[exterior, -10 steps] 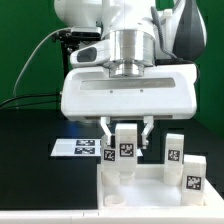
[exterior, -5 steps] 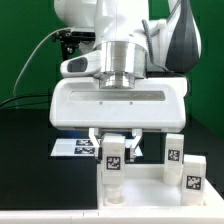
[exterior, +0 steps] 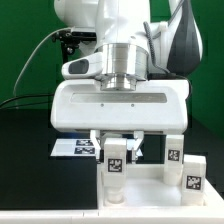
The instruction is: Assemble square table
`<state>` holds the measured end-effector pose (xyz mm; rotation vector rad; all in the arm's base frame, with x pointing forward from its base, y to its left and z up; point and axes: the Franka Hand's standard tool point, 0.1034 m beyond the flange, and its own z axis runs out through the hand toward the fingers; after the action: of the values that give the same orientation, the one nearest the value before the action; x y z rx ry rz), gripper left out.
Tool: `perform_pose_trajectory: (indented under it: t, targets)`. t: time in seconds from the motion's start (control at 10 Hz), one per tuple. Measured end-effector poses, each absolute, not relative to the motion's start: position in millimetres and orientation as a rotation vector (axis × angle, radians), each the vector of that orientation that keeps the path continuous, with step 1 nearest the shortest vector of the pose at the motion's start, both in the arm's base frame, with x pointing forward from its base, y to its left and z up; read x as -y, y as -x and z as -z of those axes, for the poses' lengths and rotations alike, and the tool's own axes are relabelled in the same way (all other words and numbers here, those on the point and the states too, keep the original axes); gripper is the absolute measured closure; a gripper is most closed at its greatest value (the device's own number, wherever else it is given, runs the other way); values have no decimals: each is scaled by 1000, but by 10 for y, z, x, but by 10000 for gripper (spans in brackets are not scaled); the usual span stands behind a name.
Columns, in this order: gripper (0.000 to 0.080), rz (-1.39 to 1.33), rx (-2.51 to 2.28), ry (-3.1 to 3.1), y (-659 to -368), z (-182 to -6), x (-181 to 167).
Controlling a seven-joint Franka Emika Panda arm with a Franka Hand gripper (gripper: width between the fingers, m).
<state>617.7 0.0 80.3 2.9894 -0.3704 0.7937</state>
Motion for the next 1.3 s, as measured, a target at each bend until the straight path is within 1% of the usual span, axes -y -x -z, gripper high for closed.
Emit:
perform_pose_trajectory:
  t: [0.4, 0.6, 0.8, 1.0, 1.1, 1.2, 1.3]
  targets:
    - [517, -777, 364, -2991, -6161, -716, -13]
    - [517, -766, 361, -2990, -6132, -641, -30]
    - [517, -826, 351, -2959, -6135, -641, -41]
    - [517, -813, 352, -2964, -6133, -636, -36]
    - [489, -764, 357, -2990, -6135, -643, -45]
    - [302, -740, 372, -3013, -6175, -754, -27]
    - [302, -692, 390, -3042, -6188, -820, -18]
